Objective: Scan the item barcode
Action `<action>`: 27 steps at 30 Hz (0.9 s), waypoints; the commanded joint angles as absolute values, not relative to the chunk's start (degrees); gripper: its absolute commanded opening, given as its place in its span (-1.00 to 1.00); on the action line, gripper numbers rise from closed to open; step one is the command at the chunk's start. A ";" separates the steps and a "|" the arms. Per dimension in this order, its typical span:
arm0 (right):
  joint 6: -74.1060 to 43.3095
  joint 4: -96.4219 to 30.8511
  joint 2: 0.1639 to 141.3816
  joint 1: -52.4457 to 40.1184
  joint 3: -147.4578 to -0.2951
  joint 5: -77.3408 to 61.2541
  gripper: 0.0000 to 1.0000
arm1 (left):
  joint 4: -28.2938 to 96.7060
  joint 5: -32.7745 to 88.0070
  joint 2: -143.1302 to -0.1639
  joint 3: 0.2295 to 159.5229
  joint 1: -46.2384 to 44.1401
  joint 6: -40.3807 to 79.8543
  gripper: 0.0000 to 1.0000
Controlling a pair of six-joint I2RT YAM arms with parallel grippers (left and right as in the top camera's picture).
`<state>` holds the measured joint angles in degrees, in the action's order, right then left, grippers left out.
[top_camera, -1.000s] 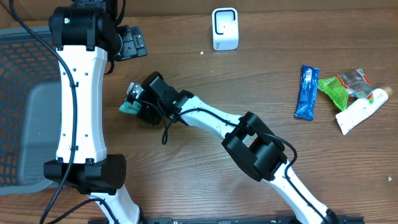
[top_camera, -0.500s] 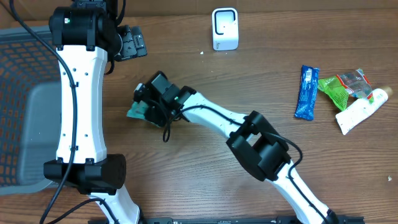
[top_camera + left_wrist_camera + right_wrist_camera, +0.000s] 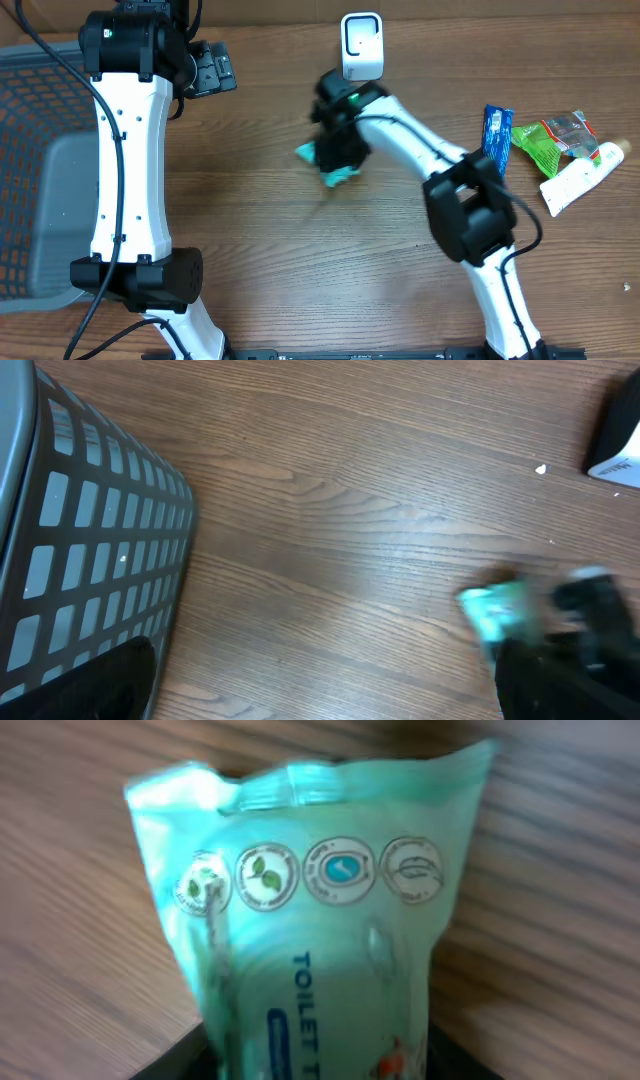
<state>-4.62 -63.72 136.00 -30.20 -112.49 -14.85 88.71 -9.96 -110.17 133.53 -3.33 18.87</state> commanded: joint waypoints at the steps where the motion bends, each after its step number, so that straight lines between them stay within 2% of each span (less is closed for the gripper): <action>1: -5.98 -66.39 133.73 -26.09 -113.40 -17.12 0.42 | 88.66 -10.68 -110.26 133.53 -3.40 17.98 1.00; 3: -5.72 -69.06 133.71 -24.16 -114.98 -18.55 0.60 | 88.64 -10.68 -110.26 133.53 -3.40 17.98 1.00; 4: -4.54 -71.16 133.62 -23.18 -116.75 -18.59 0.79 | 88.64 -10.68 -110.26 133.53 -3.40 17.98 0.99; 6: 0.03 -75.02 133.60 -22.22 -120.49 -18.52 1.00 | 88.64 -10.68 -110.26 133.53 -3.40 17.98 0.99; 13: 2.74 -83.77 133.60 -23.57 -136.64 -10.85 1.00 | 88.64 -10.68 -110.26 133.53 -3.40 17.98 0.99; 19: -15.22 -85.43 133.69 -27.11 -139.41 8.16 1.00 | 88.64 -10.68 -110.26 133.53 -3.40 17.98 0.99; 23: -18.04 -84.33 133.69 -29.19 -136.00 4.29 1.00 | 88.62 -10.68 -110.26 133.53 -3.40 17.98 1.00; 27: -14.57 -79.99 133.69 -31.59 -131.24 0.01 0.68 | 88.62 -10.68 -110.26 133.53 -3.40 17.98 0.99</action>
<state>-14.31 -81.73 135.15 -29.91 -134.43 1.45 88.73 -9.96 -110.17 133.53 -3.33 18.87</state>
